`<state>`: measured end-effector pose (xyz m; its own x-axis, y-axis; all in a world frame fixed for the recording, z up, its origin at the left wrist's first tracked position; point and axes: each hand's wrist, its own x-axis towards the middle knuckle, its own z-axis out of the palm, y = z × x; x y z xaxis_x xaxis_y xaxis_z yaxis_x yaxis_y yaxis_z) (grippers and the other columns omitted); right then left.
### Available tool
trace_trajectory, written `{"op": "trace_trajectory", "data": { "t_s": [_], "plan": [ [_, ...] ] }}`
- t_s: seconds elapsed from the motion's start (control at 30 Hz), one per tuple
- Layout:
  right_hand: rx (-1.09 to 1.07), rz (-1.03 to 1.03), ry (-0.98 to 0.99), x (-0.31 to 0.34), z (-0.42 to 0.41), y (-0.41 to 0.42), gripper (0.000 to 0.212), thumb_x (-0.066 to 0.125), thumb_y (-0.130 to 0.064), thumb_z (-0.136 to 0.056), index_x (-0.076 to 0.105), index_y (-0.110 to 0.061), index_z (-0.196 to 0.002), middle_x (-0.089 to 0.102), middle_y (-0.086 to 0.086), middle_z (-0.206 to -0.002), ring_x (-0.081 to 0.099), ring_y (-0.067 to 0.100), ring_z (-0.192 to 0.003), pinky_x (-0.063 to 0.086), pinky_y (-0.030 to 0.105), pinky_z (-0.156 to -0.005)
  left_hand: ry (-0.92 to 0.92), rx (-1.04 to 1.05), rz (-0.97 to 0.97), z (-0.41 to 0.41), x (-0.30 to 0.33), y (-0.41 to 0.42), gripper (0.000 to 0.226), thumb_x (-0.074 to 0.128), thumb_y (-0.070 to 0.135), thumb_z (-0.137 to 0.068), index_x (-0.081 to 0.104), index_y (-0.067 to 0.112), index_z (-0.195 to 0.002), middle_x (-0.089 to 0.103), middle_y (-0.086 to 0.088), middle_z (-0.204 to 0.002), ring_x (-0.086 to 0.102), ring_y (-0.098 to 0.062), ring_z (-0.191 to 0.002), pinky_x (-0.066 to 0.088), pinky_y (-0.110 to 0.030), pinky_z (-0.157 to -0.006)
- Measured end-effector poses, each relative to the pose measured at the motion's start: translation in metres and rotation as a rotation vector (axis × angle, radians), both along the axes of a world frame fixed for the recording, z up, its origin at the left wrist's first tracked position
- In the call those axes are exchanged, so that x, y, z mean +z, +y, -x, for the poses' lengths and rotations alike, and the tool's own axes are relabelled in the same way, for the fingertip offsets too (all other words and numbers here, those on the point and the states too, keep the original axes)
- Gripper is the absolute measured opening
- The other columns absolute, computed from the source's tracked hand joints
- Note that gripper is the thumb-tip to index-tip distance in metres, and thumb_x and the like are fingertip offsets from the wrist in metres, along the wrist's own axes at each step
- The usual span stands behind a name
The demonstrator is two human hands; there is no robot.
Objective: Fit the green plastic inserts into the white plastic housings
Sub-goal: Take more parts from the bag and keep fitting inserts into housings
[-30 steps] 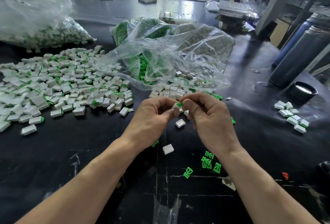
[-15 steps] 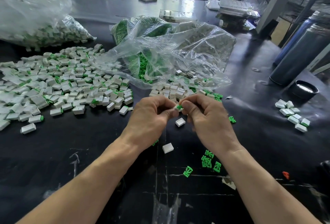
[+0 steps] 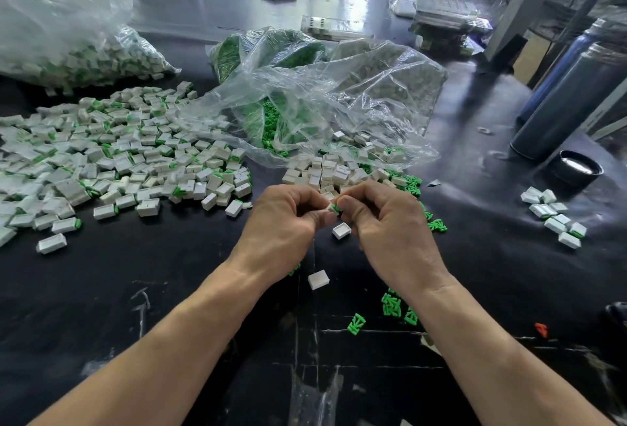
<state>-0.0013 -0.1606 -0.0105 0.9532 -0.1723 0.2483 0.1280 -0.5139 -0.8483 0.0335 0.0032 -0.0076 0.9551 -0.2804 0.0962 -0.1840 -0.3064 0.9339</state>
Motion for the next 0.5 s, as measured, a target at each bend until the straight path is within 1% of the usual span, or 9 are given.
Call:
{"op": "trace_trajectory", "data": {
  "t_s": [0.07,0.13,0.23,0.3,0.37,0.5],
  "plan": [
    [0.009,0.028,0.012,-0.0003,0.0003,-0.0008,0.009,0.071,-0.022,-0.097,0.077,-0.026,-0.092,0.071,-0.011,-0.079,0.062,0.006,-0.069,0.049,0.027,-0.065,-0.002,-0.008,-0.039,-0.0006,-0.0006,0.0008,0.013,0.078,0.013,-0.088,0.077,0.022,-0.079,0.065,0.014,-0.061,0.052,0.003,-0.052,0.043,-0.016,-0.055],
    [0.015,0.057,0.016,-0.0010,0.0007,-0.0015,0.010,0.071,-0.022,-0.097,0.077,-0.026,-0.091,0.070,-0.012,-0.076,0.061,0.005,-0.066,0.048,0.025,-0.064,-0.009,-0.020,-0.078,-0.0018,-0.0007,0.0017,0.014,0.078,0.014,-0.088,0.077,0.024,-0.079,0.069,0.011,-0.066,0.054,0.000,-0.055,0.046,-0.021,-0.058],
    [0.012,0.104,0.016,-0.0012,0.0012,0.0001,0.010,0.071,-0.020,-0.097,0.077,-0.025,-0.090,0.070,-0.012,-0.076,0.062,0.004,-0.069,0.046,0.020,-0.065,-0.018,-0.038,-0.134,-0.0034,-0.0010,0.0038,0.013,0.079,0.016,-0.087,0.078,0.027,-0.081,0.073,0.008,-0.075,0.065,-0.012,-0.070,0.057,-0.036,-0.072],
    [0.008,0.125,0.010,-0.0007,0.0010,0.0013,0.011,0.072,-0.019,-0.095,0.077,-0.025,-0.088,0.071,-0.012,-0.076,0.063,0.003,-0.073,0.046,0.017,-0.067,-0.024,-0.044,-0.158,-0.0036,-0.0006,0.0052,0.012,0.079,0.017,-0.087,0.077,0.027,-0.080,0.072,0.007,-0.075,0.067,-0.016,-0.075,0.058,-0.040,-0.078],
    [0.011,0.123,0.020,-0.0002,0.0015,0.0027,0.011,0.072,-0.019,-0.095,0.077,-0.026,-0.088,0.070,-0.013,-0.075,0.063,0.002,-0.072,0.045,0.016,-0.065,-0.031,-0.050,-0.173,-0.0036,0.0006,0.0064,0.013,0.080,0.017,-0.086,0.077,0.027,-0.079,0.072,0.007,-0.075,0.067,-0.014,-0.075,0.057,-0.041,-0.079],
    [0.012,0.097,0.030,-0.0005,0.0030,0.0042,0.011,0.072,-0.017,-0.095,0.079,-0.024,-0.088,0.067,-0.011,-0.069,0.057,0.002,-0.060,0.043,0.021,-0.062,-0.040,-0.052,-0.214,-0.0056,0.0030,0.0078,0.012,0.081,0.015,-0.084,0.077,0.025,-0.078,0.072,0.008,-0.075,0.068,-0.014,-0.077,0.057,-0.038,-0.080]
  ]
}}
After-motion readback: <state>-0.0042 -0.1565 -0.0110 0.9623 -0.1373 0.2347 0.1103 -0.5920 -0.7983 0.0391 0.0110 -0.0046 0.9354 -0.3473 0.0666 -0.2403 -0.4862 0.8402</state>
